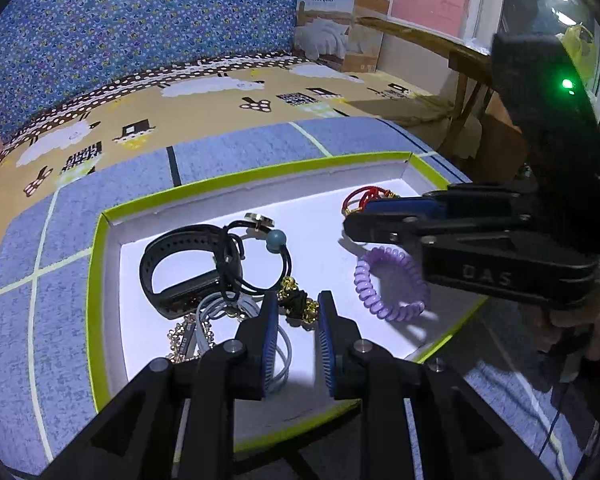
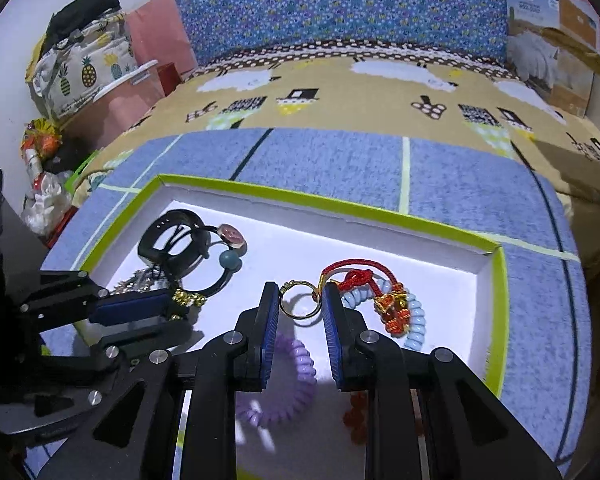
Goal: Organize jewelry
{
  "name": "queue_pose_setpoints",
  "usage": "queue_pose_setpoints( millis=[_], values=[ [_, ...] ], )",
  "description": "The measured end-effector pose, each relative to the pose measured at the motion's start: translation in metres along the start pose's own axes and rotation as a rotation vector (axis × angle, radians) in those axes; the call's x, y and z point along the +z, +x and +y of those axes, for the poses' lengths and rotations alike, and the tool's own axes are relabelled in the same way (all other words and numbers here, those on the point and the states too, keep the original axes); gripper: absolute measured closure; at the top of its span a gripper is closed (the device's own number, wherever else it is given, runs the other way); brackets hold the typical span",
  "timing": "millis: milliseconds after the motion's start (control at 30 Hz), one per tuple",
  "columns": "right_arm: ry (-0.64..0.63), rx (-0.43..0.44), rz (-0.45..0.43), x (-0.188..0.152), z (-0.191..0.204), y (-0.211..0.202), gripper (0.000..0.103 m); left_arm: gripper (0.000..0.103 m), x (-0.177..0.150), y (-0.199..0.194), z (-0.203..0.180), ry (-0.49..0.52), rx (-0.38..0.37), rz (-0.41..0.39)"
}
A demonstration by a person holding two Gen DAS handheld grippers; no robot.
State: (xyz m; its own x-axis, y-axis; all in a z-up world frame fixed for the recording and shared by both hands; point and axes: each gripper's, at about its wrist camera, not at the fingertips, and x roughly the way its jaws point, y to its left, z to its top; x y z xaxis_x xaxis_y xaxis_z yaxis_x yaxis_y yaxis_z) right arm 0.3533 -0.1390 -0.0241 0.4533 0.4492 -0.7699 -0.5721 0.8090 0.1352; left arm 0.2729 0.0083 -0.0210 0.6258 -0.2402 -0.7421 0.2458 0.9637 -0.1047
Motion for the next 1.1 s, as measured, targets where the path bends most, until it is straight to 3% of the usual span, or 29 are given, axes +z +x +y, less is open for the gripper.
queue_pose_setpoints(
  millis=[467, 667, 1100],
  values=[
    [-0.035, -0.023, 0.022, 0.001, 0.004, 0.007, 0.076, 0.08, 0.001, 0.003, -0.005, 0.022, -0.008, 0.01],
    [-0.032, -0.014, 0.001, 0.002, 0.006, 0.0, 0.073, 0.074, 0.0, 0.001, -0.004, 0.021, -0.002, 0.009],
    [0.0, -0.015, -0.107, -0.013, 0.016, -0.06, 0.073, 0.073, -0.014, -0.046, -0.008, -0.021, 0.029, -0.065]
  ],
)
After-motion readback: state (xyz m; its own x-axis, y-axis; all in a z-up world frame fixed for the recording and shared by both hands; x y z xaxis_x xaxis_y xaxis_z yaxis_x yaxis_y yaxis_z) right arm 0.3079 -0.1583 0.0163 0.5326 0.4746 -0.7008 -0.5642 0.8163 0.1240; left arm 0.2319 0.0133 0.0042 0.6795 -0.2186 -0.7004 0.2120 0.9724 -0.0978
